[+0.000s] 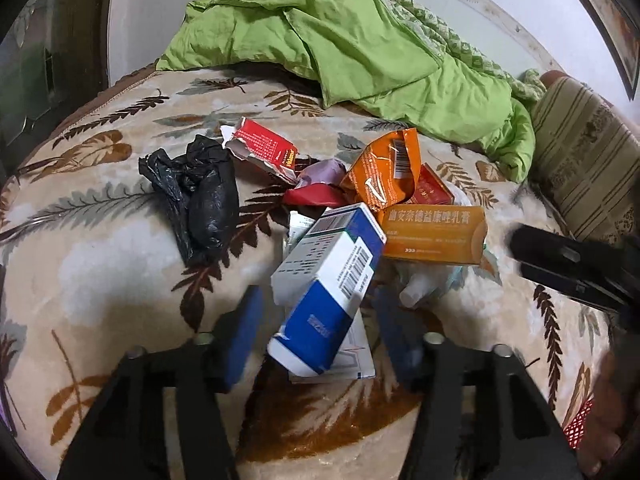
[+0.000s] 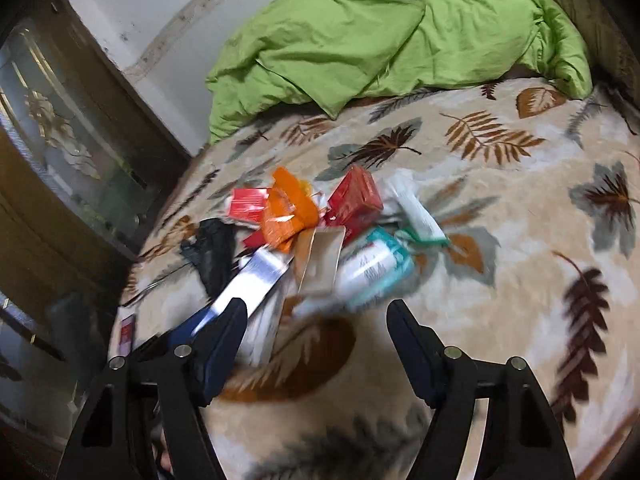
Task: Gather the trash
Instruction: 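Grasp the white-blue medicine box with the left tool while the right tool grasps the orange cream box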
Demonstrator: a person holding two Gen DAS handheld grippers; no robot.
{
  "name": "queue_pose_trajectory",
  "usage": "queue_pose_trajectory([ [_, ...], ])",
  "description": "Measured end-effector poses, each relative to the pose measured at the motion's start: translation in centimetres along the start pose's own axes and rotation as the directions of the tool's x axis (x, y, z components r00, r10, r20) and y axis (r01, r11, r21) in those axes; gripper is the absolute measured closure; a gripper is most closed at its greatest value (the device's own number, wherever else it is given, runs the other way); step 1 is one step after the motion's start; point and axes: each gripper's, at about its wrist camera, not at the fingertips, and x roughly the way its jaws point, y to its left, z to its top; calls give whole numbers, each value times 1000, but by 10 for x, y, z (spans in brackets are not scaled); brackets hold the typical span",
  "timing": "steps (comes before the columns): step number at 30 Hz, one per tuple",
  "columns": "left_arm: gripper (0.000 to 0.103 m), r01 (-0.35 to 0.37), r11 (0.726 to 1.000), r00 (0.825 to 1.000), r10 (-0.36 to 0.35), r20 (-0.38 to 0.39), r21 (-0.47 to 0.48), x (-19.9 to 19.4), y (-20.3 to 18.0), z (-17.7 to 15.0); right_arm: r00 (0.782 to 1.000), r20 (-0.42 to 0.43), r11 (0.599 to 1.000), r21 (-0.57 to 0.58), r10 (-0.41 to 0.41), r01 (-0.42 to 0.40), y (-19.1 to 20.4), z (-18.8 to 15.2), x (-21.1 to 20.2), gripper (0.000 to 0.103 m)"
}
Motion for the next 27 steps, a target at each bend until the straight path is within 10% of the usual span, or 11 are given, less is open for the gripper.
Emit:
queue_pose_trajectory([
  [4, 40, -23, 1000, 1000, 23, 9, 20, 4, -2, 2, 1000, -12, 1000, 12, -4, 5, 1, 15, 29, 34],
  [8, 37, -49, 998, 999, 48, 8, 46, 11, -5, 4, 998, -59, 999, 37, 14, -12, -3, 17, 50, 77],
  [22, 23, -157, 985, 987, 159, -33, 68, 43, -10, 11, 989, 137, 997, 51, 53, -61, -22, -33, -43, 80],
  [27, 61, -122, 993, 991, 121, -54, -7, 46, 3, 11, 989, 142, 997, 52, 49, -57, -25, -49, -49, 80],
])
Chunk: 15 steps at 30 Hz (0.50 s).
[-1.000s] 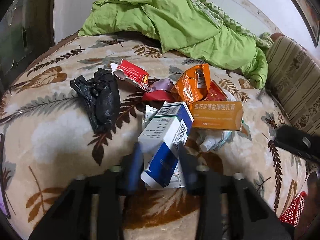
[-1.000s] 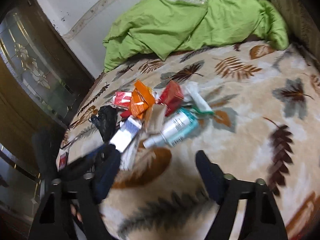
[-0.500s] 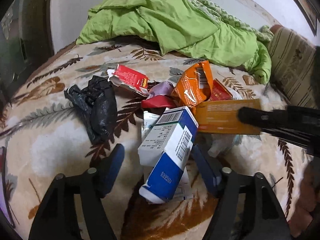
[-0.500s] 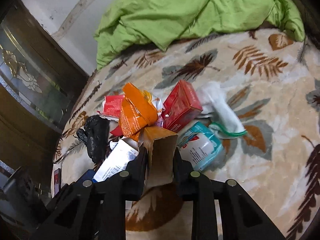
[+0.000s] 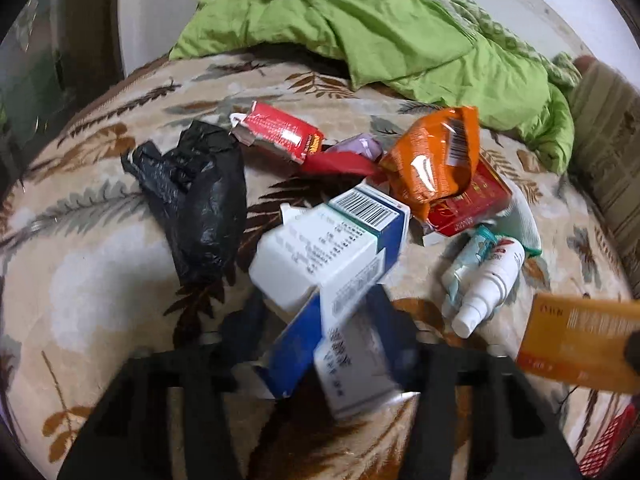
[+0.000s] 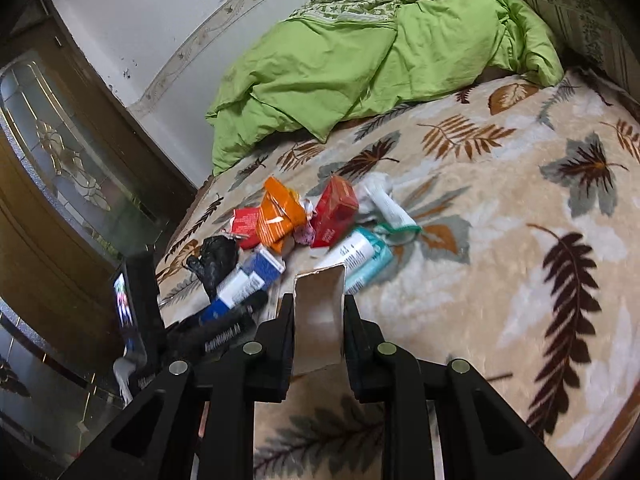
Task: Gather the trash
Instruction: 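Grasp the white-blue medicine box with the left tool while the right tool grasps the orange cream box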
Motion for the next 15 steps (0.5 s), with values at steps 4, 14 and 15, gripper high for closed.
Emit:
queue_pose_trajectory([
  [4, 63, 29, 999, 999, -28, 17, -35, -7, 7, -2, 1000, 10, 1000, -25, -15, 15, 2, -7, -4, 80],
  [14, 68, 113, 992, 993, -112, 29, -48, -57, 2, -36, 999, 28, 999, -41, -30, 31, -2, -20, -13, 80],
  [15, 68, 110, 993, 994, -110, 15, -36, -63, -3, -46, 999, 27, 999, -40, -30, 31, -2, -21, -14, 80],
])
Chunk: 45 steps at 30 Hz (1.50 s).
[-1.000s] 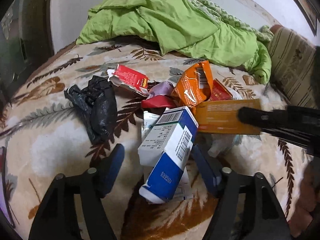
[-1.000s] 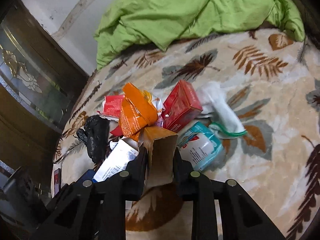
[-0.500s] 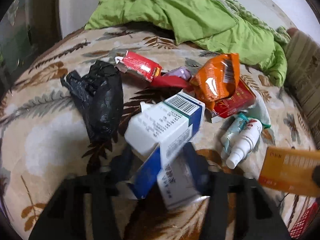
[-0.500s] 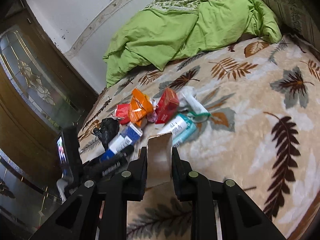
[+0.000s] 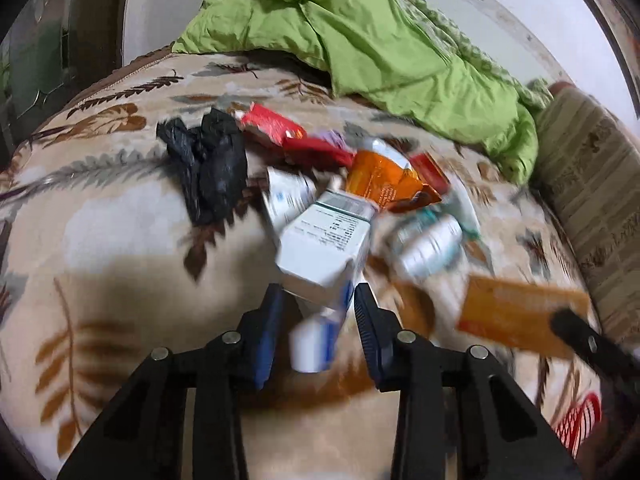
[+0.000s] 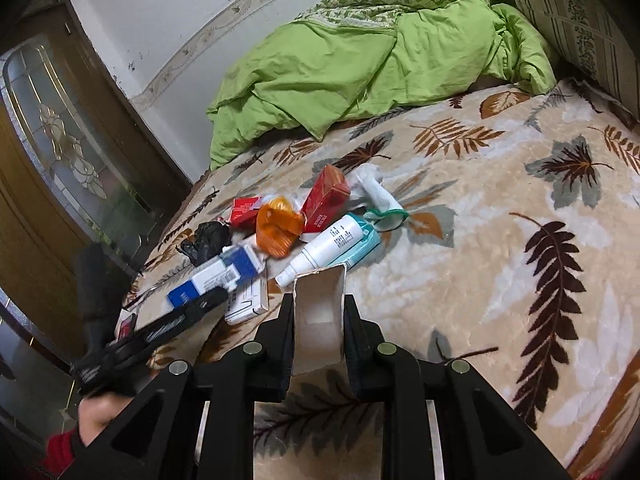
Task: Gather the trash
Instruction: 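Grasp the white-blue medicine box with the left tool while the right tool grasps the orange cream box, then lift both held boxes and carry them toward the red mesh wastebasket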
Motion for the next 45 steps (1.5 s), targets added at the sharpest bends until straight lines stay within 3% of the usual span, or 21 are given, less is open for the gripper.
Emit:
queue_pose_trajectory([
  [5, 67, -12, 999, 998, 15, -64, 45, -11, -15, -37, 1000, -6, 1000, -1, 7, -7, -1, -1, -1, 80],
  [7, 60, -31, 999, 998, 33, -47, 44, -15, -14, -37, 1000, -7, 1000, 14, 14, -14, -4, -1, 0, 80],
  [9, 39, -68, 997, 998, 68, 6, 41, -23, -13, -35, 1000, -5, 999, 29, 18, -18, -7, -1, -1, 80],
  [12, 38, -94, 995, 994, 91, 64, 42, -29, -12, -25, 1000, 1, 999, 32, 19, -19, -9, -1, -2, 80],
  [19, 38, -72, 997, 997, 72, 5, 41, 13, -14, 7, 1000, -1, 1000, 19, 18, -18, -5, -1, 1, 80],
  [22, 47, -82, 996, 996, 82, -15, 41, 31, -13, 11, 1000, 0, 1000, 2, 11, -11, -2, -1, 1, 80],
  [24, 70, -79, 996, 996, 80, -39, 31, 41, -9, 11, 1000, -3, 1000, -7, 7, -8, 0, -1, 3, 80],
  [35, 71, -82, 996, 996, 83, 28, -36, 10, 9, -3, 1000, 8, 1000, -30, 0, 0, 4, -2, 3, 80],
  [45, 71, -102, 989, 992, 93, 86, 109, -14, -28, -27, 999, 34, 999, -45, -7, 8, 6, -4, -4, 80],
])
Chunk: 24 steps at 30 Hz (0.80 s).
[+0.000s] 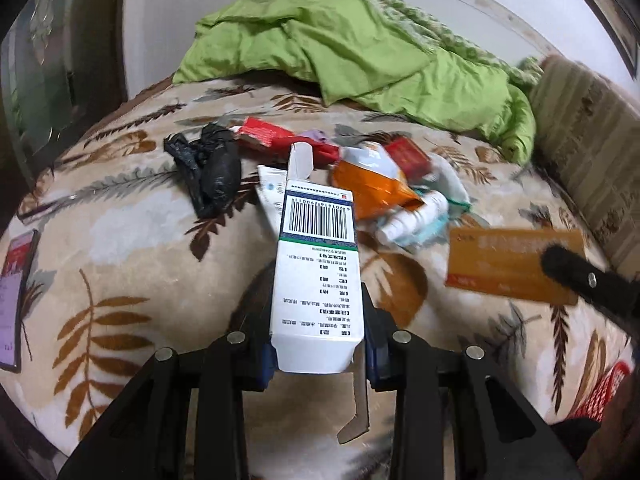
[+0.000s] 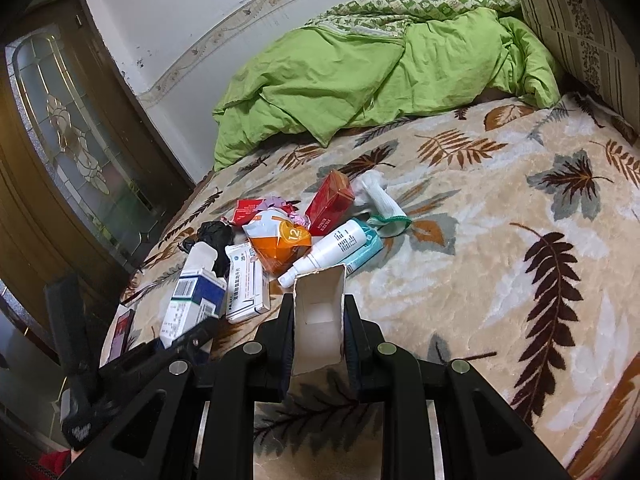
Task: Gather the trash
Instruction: 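Lift both held boxes and carry them toward the red mesh wastebasket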
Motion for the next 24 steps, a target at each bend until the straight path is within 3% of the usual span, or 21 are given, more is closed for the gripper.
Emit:
queue_pose_trajectory([
  [5, 71, -7, 999, 1000, 6, 16, 44, -7, -8, -4, 1000, 7, 1000, 4, -7, 6, -1, 0, -2, 80],
  [24, 71, 30, 999, 1000, -30, -3, 17, -8, -9, -2, 1000, 1, 1000, -8, 12, -12, 9, 0, -3, 80],
])
